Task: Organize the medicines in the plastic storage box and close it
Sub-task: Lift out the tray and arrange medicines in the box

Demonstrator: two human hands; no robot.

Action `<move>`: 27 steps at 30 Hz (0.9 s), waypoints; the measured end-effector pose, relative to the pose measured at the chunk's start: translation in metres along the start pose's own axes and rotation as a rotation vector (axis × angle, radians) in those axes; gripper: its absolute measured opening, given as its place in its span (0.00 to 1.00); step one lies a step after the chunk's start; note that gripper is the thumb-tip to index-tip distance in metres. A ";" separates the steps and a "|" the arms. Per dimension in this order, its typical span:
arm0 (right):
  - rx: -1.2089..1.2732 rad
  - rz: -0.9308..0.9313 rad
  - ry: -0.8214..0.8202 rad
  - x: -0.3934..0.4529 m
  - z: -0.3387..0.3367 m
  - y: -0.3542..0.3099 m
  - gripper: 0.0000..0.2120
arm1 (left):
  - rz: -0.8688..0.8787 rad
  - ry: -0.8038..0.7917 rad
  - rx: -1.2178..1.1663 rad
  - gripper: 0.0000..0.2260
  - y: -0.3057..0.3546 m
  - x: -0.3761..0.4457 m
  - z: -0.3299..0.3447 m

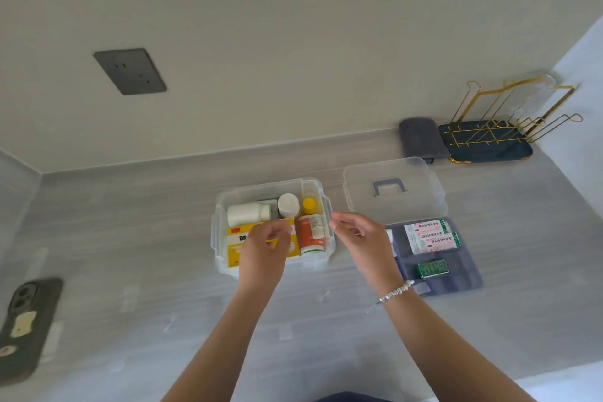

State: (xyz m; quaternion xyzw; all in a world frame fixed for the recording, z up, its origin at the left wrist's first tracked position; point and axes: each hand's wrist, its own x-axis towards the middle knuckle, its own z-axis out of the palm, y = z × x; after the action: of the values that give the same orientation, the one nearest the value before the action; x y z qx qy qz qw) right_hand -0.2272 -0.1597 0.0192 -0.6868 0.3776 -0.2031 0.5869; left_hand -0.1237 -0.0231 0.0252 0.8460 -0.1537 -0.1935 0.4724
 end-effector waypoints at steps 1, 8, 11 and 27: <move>-0.026 -0.017 -0.014 -0.001 0.011 -0.002 0.06 | 0.000 -0.007 0.018 0.06 -0.005 0.004 -0.009; -0.247 0.048 -0.162 -0.003 0.063 -0.001 0.13 | -0.013 -0.170 0.216 0.14 -0.034 0.038 -0.042; -0.442 0.061 -0.223 0.002 0.076 -0.003 0.08 | 0.022 -0.204 0.272 0.15 -0.037 0.047 -0.041; 0.054 0.416 -0.229 0.030 0.065 -0.020 0.12 | -0.078 -0.216 0.020 0.10 -0.030 0.073 -0.061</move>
State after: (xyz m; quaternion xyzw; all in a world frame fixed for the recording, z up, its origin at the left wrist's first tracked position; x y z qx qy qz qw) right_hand -0.1556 -0.1396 0.0184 -0.5968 0.4361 -0.0085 0.6734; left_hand -0.0283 0.0048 0.0159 0.8303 -0.1727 -0.3004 0.4365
